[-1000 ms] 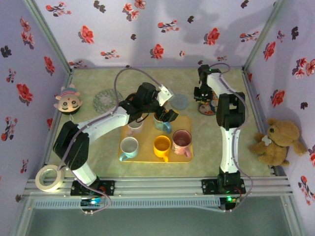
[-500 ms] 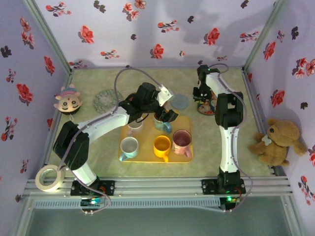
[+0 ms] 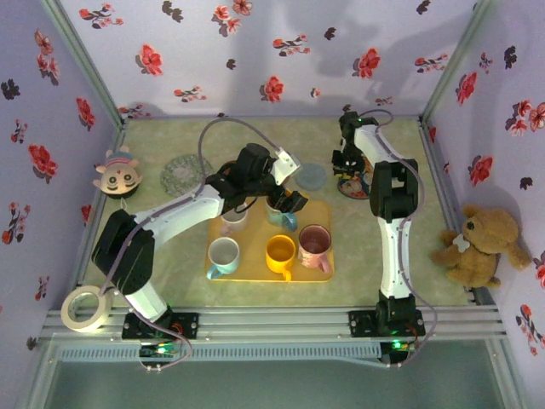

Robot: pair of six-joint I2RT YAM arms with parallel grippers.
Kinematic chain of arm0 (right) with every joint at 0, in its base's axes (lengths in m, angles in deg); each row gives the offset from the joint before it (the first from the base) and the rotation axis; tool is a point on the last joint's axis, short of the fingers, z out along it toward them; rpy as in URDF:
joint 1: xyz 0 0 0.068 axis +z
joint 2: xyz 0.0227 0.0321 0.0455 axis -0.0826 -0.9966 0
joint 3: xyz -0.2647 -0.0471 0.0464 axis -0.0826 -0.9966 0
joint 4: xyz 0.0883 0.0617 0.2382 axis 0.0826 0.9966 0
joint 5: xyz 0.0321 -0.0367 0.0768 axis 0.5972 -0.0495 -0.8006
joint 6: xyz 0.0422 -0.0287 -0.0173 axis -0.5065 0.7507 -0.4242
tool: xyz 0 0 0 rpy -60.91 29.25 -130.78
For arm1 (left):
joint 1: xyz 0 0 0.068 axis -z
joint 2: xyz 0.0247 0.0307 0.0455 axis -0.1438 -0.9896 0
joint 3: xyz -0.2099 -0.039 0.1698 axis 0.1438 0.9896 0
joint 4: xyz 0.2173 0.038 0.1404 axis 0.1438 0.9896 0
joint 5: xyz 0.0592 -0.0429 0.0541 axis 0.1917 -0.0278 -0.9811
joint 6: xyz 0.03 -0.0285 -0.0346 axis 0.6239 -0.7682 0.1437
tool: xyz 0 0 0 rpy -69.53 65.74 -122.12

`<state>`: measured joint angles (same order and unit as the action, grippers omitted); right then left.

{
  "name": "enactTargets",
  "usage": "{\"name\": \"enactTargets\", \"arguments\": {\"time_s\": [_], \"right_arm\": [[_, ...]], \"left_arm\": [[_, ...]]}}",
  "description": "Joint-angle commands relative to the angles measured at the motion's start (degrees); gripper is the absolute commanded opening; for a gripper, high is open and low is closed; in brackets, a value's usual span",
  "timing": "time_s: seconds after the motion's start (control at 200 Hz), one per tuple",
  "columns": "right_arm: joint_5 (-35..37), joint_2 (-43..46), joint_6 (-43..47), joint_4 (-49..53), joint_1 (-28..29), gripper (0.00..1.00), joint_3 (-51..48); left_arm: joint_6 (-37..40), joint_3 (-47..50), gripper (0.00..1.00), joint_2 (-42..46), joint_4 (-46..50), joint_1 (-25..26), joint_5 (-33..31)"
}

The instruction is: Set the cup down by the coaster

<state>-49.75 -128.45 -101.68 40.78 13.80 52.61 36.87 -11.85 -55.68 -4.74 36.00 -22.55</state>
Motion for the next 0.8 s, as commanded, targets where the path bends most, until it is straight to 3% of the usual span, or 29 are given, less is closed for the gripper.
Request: {"name": "enactTargets", "arguments": {"time_s": [0.0,0.795], "right_arm": [[-1.8,-2.2,0.5,0.1,0.5,0.19,1.8],[-5.0,-4.2,-1.8,-0.5,0.6,0.14,5.4]], "left_arm": [[1.5,-1.9,1.0,-1.2,1.4,0.4,-0.1],[1.3,-2.7,1.0,-1.9,1.1,0.4,0.0]]}}
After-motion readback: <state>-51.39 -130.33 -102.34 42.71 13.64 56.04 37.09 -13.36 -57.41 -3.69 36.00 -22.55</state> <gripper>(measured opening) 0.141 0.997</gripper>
